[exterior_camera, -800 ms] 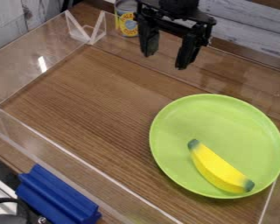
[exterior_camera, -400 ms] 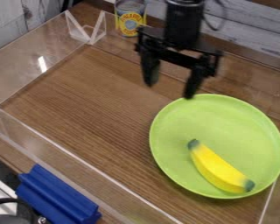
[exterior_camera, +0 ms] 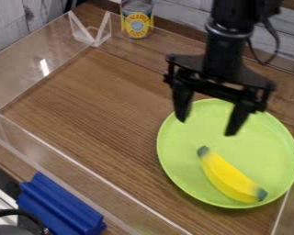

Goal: Remove the banana from inside the green plate and put it on the table

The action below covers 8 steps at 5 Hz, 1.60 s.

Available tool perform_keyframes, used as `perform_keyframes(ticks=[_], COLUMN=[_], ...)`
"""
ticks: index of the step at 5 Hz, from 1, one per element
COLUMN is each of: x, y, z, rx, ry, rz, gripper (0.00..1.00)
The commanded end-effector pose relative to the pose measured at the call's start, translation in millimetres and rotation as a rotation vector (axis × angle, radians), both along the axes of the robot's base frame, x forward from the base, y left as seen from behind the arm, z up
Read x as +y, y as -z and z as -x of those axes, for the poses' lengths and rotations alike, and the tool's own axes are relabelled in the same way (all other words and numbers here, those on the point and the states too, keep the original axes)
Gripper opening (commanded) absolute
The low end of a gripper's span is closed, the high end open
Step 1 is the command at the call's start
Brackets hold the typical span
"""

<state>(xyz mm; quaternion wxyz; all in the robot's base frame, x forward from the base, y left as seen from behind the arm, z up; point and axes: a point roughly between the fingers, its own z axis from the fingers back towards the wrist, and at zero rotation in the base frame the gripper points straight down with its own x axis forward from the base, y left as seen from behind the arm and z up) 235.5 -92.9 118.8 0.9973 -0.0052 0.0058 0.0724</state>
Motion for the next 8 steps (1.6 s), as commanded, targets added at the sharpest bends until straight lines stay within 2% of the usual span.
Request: perform_keyframes(ticks=[1,2,5,7,8], x=[-25,-41,-44,-43,-43], y=[-2.9,10.9,52.7,70.7,76.5], z=[3.5,5.2,3.2,4.2,3.8], rx=[-0.08,-0.108,-0.161,-0.18,-0.189], ry=[-0.044,-0.098,-0.262,-0.292,-0.294], rz=[0.036,0.06,0.151,0.186,0.193], gripper=[1.0,1.0,1.0,1.0,1.0])
